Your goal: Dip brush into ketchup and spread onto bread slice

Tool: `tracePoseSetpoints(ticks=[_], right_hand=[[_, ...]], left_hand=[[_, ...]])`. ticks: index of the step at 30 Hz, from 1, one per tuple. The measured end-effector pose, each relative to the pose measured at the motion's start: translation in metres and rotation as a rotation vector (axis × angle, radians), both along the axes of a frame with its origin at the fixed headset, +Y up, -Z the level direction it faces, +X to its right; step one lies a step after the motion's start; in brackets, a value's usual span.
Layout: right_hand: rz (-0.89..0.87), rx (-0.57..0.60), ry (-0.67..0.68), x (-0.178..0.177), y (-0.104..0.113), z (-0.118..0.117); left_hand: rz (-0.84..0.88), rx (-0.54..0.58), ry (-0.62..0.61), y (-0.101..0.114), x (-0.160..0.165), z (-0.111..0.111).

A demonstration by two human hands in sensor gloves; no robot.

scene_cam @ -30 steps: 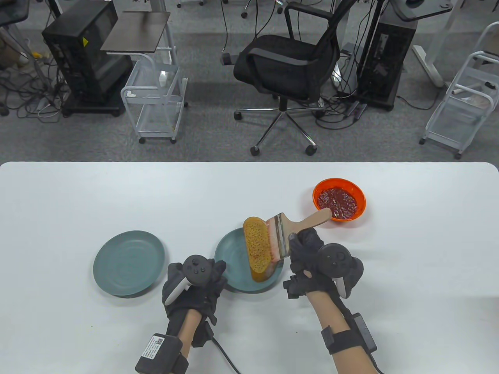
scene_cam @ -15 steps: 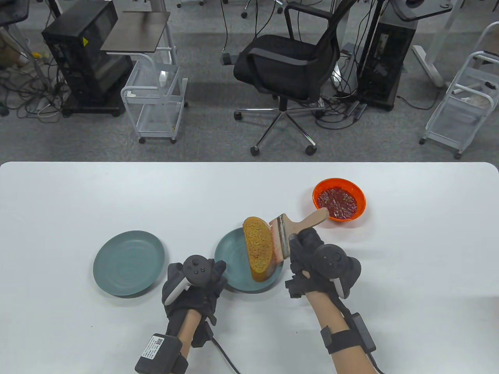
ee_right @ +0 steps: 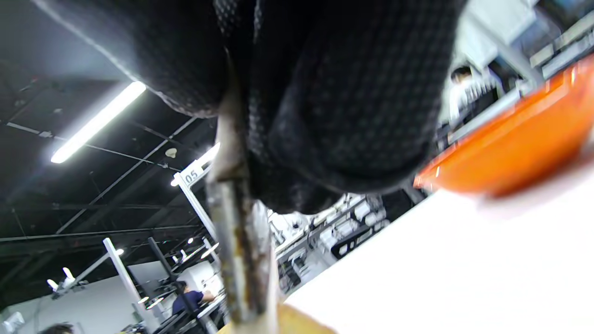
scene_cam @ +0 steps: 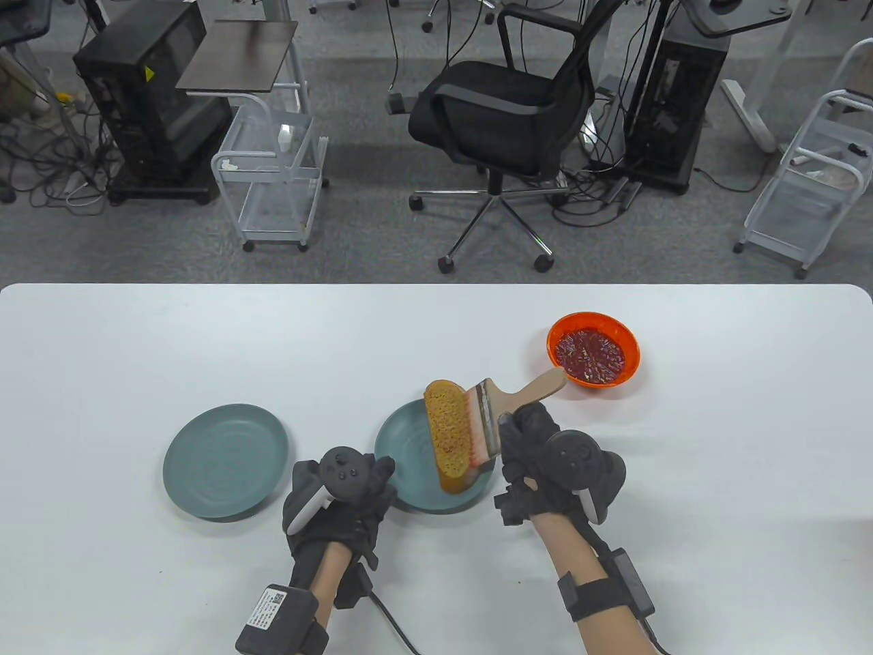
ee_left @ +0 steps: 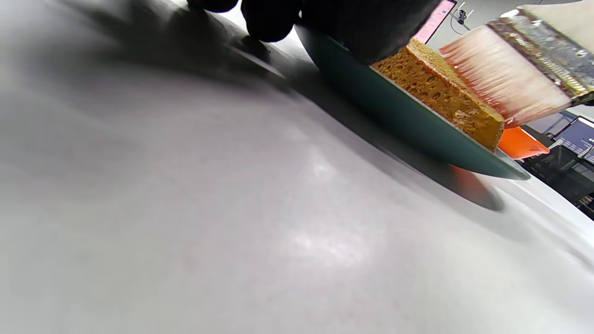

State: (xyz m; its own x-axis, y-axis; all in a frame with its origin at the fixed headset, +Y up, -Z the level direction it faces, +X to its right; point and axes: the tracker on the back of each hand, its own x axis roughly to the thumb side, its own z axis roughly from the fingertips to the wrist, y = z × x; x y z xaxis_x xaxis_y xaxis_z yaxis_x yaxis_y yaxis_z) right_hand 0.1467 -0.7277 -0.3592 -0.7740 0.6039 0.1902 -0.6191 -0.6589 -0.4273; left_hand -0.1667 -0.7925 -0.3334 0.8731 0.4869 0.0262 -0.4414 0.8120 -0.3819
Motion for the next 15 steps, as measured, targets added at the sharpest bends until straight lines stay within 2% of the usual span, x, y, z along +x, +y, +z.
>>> tracePoseSetpoints(ticks=[2, 6, 7, 11, 15], right_hand=[[-0.040, -0.002, -0.003, 0.003, 0.001, 0.000], [-0.297, -0.124, 0.112, -0.012, -0.013, -0.003], [-0.316, -0.151, 0.137, -0.018, -0.017, -0.003], [-0.215, -0.161, 0.140, -0.029, -0.021, -0.003], [-0.142, -0.072, 0.078, -0.015, -0.011, -0.002]], left_hand=[[-0.002, -0.003, -0.001, 0.000, 0.000, 0.000], [0.000, -0.003, -0.001, 0.000, 0.000, 0.000], [0.000, -0.002, -0.001, 0.000, 0.000, 0.000], [0.000, -0.003, -0.006, 0.000, 0.000, 0.000], [0.005, -0.001, -0.007, 0.000, -0.001, 0.000]])
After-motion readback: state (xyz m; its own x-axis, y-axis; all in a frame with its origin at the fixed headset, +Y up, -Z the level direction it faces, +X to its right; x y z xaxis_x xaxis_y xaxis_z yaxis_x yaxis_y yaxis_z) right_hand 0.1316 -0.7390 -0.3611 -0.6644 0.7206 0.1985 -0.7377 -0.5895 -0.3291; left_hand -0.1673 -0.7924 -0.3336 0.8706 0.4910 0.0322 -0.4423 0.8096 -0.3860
